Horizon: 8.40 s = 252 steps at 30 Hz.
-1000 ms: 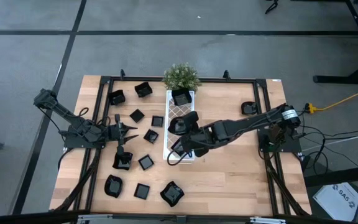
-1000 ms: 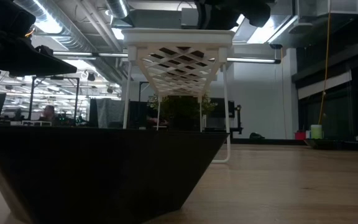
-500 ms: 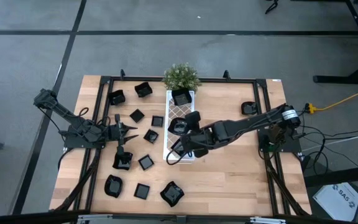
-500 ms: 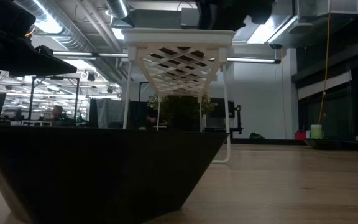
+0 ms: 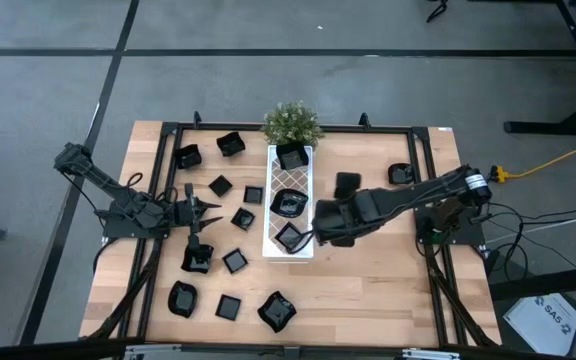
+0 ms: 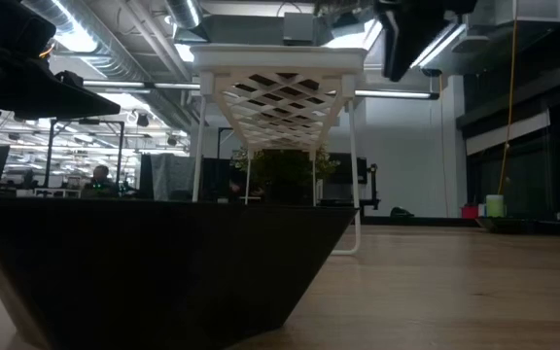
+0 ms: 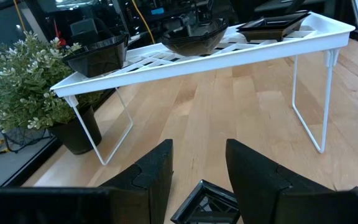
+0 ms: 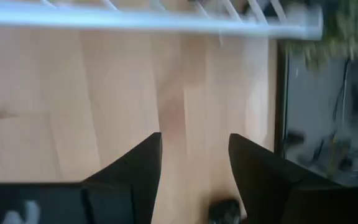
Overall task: Pick & Place Mini shaped plates
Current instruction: Stack the distorted square plate on top of the distorted square plate on the shelf
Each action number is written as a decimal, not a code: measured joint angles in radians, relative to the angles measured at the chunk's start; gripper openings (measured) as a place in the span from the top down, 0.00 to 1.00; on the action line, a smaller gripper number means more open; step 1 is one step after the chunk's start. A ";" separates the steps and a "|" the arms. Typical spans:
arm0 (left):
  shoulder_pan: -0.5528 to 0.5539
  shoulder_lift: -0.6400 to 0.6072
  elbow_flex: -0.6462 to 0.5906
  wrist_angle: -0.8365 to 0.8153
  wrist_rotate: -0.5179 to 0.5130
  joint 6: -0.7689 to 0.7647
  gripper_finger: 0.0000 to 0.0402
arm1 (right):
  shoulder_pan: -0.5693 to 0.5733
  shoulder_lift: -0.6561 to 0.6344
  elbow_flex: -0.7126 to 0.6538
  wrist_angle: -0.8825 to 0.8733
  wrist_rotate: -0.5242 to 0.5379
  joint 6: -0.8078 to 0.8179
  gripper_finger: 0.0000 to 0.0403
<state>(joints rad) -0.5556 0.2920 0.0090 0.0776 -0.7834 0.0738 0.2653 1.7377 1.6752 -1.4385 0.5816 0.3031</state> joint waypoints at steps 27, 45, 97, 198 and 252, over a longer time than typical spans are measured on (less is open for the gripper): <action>0.000 0.000 0.000 0.000 0.000 0.000 0.64 | 0.114 -0.217 -0.511 0.535 -0.212 0.202 0.57; 0.000 0.000 0.000 0.000 0.000 0.000 0.64 | 0.292 -0.072 -0.631 1.124 -0.399 -0.339 0.57; 0.000 0.000 0.000 0.000 0.000 0.000 0.64 | 0.393 0.338 -0.359 1.500 -0.278 -0.757 0.57; 0.000 0.000 0.000 -0.002 0.000 0.000 0.64 | -0.165 -0.215 -0.313 1.063 -0.004 -1.033 0.99; 0.000 0.000 0.000 0.000 0.000 0.000 0.64 | -0.453 -0.202 -0.390 1.022 -0.340 -0.931 0.88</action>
<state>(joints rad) -0.5555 0.2923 0.0087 0.0776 -0.7836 0.0741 -0.1879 1.5356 1.2850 -0.4160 0.2413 -0.6278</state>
